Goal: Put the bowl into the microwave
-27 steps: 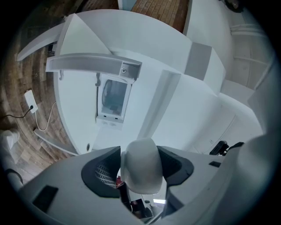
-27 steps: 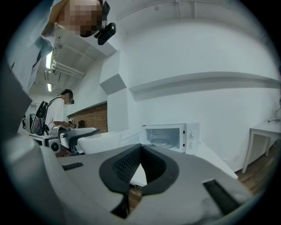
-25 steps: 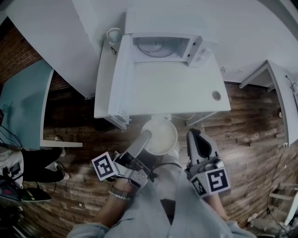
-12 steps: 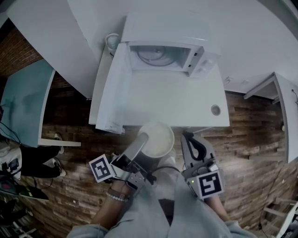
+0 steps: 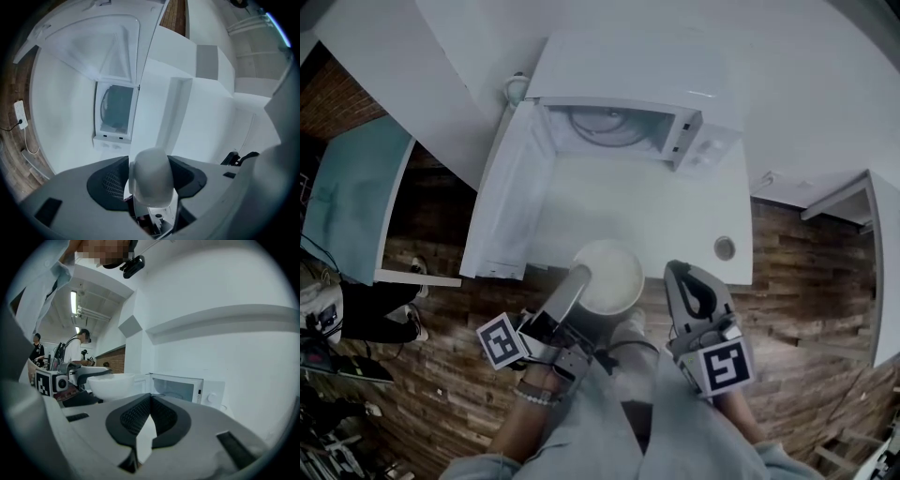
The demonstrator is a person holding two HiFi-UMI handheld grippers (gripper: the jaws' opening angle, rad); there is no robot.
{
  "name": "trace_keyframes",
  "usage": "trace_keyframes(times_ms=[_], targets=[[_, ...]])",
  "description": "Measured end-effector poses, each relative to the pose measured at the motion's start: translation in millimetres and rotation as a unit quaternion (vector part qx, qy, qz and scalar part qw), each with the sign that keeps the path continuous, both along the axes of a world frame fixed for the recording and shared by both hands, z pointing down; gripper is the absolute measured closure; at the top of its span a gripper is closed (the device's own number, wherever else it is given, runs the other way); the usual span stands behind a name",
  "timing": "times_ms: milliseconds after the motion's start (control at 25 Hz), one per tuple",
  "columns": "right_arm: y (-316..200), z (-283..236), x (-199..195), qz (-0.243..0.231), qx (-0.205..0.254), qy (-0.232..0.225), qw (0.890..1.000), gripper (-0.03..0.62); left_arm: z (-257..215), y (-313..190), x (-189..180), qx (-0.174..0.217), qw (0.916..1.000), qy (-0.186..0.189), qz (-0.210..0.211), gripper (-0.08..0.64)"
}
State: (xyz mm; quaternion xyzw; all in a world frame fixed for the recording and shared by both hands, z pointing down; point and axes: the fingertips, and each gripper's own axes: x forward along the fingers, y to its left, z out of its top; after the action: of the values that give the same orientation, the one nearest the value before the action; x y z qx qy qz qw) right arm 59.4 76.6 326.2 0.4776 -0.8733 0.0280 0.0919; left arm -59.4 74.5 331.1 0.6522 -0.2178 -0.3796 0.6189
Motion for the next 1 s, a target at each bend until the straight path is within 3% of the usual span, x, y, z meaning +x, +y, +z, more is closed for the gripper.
trace_keyframes(times_ms=[560,1000], targets=[[-29.1,14.0,57.5,-0.042,-0.012,-0.014,0.999,0.589,-4.9,-18.0,49.0,-0.006,0.9980,0.014,-0.061,0.316],[-54.0,20.0,68.7,-0.021,-0.020,-0.012,0.999,0.589,-0.8,-55.5,50.3,-0.001,0.9986,0.002,-0.053,0.316]])
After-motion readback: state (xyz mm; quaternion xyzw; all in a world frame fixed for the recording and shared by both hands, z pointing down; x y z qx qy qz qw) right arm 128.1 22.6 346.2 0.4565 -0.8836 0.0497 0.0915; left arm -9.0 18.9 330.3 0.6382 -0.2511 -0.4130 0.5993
